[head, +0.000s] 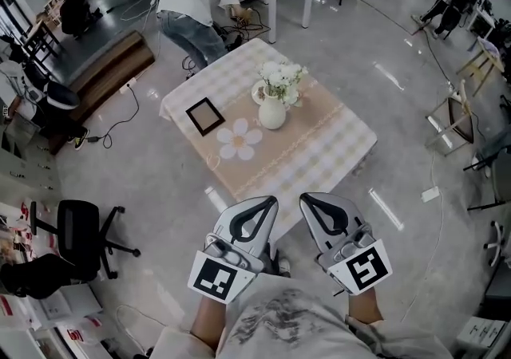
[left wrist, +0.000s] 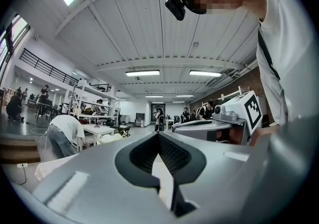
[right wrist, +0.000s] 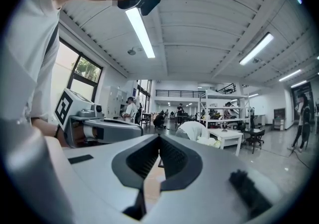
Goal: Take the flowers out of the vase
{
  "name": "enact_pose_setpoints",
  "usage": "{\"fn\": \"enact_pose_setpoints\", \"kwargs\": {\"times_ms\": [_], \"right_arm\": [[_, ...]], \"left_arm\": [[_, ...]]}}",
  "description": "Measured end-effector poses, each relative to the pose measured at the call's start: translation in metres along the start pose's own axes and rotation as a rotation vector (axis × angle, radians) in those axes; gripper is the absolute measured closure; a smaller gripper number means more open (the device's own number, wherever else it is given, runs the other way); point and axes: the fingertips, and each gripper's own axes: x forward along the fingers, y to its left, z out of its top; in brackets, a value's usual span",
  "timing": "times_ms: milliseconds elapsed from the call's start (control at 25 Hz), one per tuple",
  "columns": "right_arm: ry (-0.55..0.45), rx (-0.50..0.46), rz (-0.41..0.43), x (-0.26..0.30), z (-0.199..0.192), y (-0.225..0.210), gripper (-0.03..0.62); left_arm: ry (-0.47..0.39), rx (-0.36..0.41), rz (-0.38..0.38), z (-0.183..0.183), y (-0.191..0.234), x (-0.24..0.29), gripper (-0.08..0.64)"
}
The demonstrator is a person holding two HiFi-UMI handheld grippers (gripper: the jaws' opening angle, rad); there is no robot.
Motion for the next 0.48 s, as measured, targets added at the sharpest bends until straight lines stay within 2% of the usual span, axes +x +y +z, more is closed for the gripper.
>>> {"fn": "enact_pose_setpoints", "kwargs": {"times_ms": [480], "right_arm": [[0.041, 0.004, -0.039, 0.051, -0.004, -0.023, 0.577]], "left_arm": [[0.005, -0.013, -0.044, 0.000, 0.051, 0.026, 0.551]]}}
